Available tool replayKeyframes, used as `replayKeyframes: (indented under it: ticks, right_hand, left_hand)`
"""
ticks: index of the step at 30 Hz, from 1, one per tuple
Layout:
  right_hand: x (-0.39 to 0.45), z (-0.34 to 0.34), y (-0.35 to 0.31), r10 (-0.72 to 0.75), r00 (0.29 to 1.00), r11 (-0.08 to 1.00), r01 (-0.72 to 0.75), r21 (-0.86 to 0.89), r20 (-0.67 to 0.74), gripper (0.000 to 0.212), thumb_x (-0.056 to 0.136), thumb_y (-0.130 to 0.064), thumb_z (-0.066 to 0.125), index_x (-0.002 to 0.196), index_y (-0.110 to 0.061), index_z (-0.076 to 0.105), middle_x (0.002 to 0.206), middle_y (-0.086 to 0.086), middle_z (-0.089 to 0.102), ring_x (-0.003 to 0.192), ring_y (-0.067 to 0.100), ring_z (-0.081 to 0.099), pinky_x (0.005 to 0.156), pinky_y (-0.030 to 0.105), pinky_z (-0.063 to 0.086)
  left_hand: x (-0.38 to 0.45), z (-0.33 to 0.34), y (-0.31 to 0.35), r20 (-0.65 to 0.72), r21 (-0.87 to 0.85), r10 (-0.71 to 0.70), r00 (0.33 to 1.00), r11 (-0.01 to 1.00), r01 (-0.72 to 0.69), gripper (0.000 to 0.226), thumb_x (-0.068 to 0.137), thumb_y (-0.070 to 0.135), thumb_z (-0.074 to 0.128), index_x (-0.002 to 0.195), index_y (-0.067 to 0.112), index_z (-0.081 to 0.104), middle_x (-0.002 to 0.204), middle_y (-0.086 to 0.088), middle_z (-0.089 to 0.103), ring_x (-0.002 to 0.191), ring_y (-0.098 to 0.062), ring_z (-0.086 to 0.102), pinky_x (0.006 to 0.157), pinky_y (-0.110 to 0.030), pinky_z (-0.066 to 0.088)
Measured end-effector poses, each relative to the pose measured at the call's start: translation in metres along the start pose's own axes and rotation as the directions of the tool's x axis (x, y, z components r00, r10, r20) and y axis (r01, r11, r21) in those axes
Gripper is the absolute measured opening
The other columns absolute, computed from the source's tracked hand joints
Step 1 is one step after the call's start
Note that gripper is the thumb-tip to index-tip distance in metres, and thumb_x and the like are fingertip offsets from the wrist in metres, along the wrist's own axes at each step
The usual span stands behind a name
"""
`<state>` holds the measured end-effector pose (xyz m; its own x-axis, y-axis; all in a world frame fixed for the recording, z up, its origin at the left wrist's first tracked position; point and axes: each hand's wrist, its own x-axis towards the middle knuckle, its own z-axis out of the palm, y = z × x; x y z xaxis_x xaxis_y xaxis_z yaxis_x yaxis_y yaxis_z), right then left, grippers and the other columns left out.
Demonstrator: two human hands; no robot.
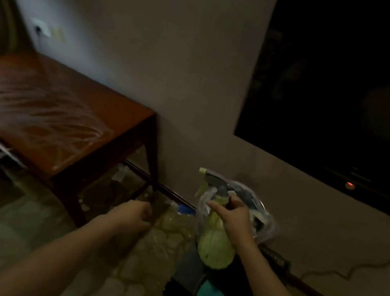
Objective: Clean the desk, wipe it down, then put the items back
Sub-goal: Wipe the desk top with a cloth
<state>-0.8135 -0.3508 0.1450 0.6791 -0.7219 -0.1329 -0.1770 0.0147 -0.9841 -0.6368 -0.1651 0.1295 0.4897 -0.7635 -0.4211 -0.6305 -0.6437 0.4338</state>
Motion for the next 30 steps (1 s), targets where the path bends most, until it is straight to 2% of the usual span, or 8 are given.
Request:
replayKeyframes:
  ticks: [3,6,10,13,17,24,28,30]
  right_hand:
    - [0.019,0.058,-0.038,-0.053,0.995,0.998,0.055,-0.021,0.085,0.04,0.062,-0.026,0.084,0.081,0.002,0.063,0.077,0.005,0.065,0.073,0.014,0.062,0.07,0.028,0.05]
    - [0.035,0.131,-0.073,-0.087,0.981,0.996,0.085,0.019,0.174,0.023,0.069,-0.01,0.08,0.076,-0.02,0.06,0.072,-0.007,0.065,0.064,0.0,0.063,0.067,0.027,0.049]
    - [0.043,0.236,-0.103,-0.091,0.958,0.996,0.092,0.01,0.272,0.022,0.079,-0.02,0.074,0.084,-0.017,0.053,0.083,0.005,0.058,0.072,0.017,0.057,0.061,0.025,0.045]
    - [0.048,0.318,-0.117,-0.098,0.942,0.995,0.096,0.023,0.321,0.022,0.08,-0.024,0.073,0.088,-0.017,0.054,0.084,0.007,0.06,0.067,0.02,0.06,0.061,0.03,0.051]
    - [0.06,0.415,-0.125,-0.117,0.921,0.989,0.143,-0.043,0.371,0.037,0.084,-0.039,0.066,0.108,-0.012,0.06,0.096,0.007,0.064,0.081,0.023,0.064,0.065,0.034,0.057]
    - [0.094,0.548,-0.117,-0.04,0.887,0.991,0.093,-0.093,0.46,0.018,0.093,-0.022,0.057,0.077,-0.014,0.058,0.064,0.003,0.049,0.058,0.017,0.048,0.054,0.028,0.042]
    - [0.134,0.609,-0.114,-0.005,0.869,0.997,0.04,-0.06,0.495,0.005,0.093,-0.015,0.057,0.09,-0.011,0.057,0.062,0.005,0.048,0.052,0.016,0.048,0.041,0.02,0.044]
    - [0.163,0.646,-0.117,0.01,0.862,1.0,-0.005,-0.012,0.506,0.011,0.093,-0.013,0.057,0.103,-0.015,0.053,0.068,0.006,0.051,0.055,0.017,0.049,0.046,0.023,0.047]
  left_hand:
    - [-0.021,-0.036,-0.057,-0.056,-0.009,-0.053,0.997,0.999,0.052,0.032,0.091,0.032,0.058,0.12,0.022,0.052,0.113,0.005,0.057,0.097,-0.01,0.058,0.076,-0.023,0.05]
    - [-0.045,-0.073,-0.118,-0.111,-0.008,-0.149,0.983,0.989,0.149,0.033,0.089,0.034,0.059,0.119,0.021,0.053,0.108,0.006,0.057,0.094,-0.01,0.058,0.077,-0.026,0.05]
    - [-0.082,-0.123,-0.207,-0.214,-0.056,-0.264,0.941,0.965,0.258,0.028,0.086,0.033,0.062,0.11,0.021,0.057,0.101,0.006,0.059,0.09,-0.01,0.058,0.07,-0.022,0.046]
    - [-0.108,-0.155,-0.268,-0.293,-0.111,-0.345,0.892,0.938,0.327,0.027,0.086,0.031,0.063,0.109,0.019,0.059,0.109,0.0,0.062,0.098,-0.013,0.059,0.079,-0.025,0.048]
    - [-0.14,-0.177,-0.334,-0.338,-0.21,-0.446,0.828,0.894,0.396,0.034,0.088,0.028,0.061,0.119,0.013,0.057,0.118,-0.003,0.061,0.107,-0.016,0.058,0.088,-0.027,0.048]
    - [-0.159,-0.197,-0.448,-0.301,-0.321,-0.587,0.751,0.804,0.5,0.033,0.085,0.031,0.063,0.114,0.014,0.06,0.115,-0.004,0.062,0.103,-0.017,0.059,0.087,-0.031,0.05]
    - [-0.13,-0.218,-0.508,-0.241,-0.298,-0.625,0.743,0.776,0.556,0.034,0.087,0.031,0.061,0.115,0.012,0.06,0.114,-0.005,0.062,0.103,-0.018,0.059,0.086,-0.028,0.049]
    - [-0.103,-0.238,-0.54,-0.23,-0.291,-0.63,0.741,0.771,0.566,0.033,0.087,0.03,0.06,0.114,0.011,0.06,0.112,-0.005,0.063,0.103,-0.018,0.06,0.085,-0.028,0.049]
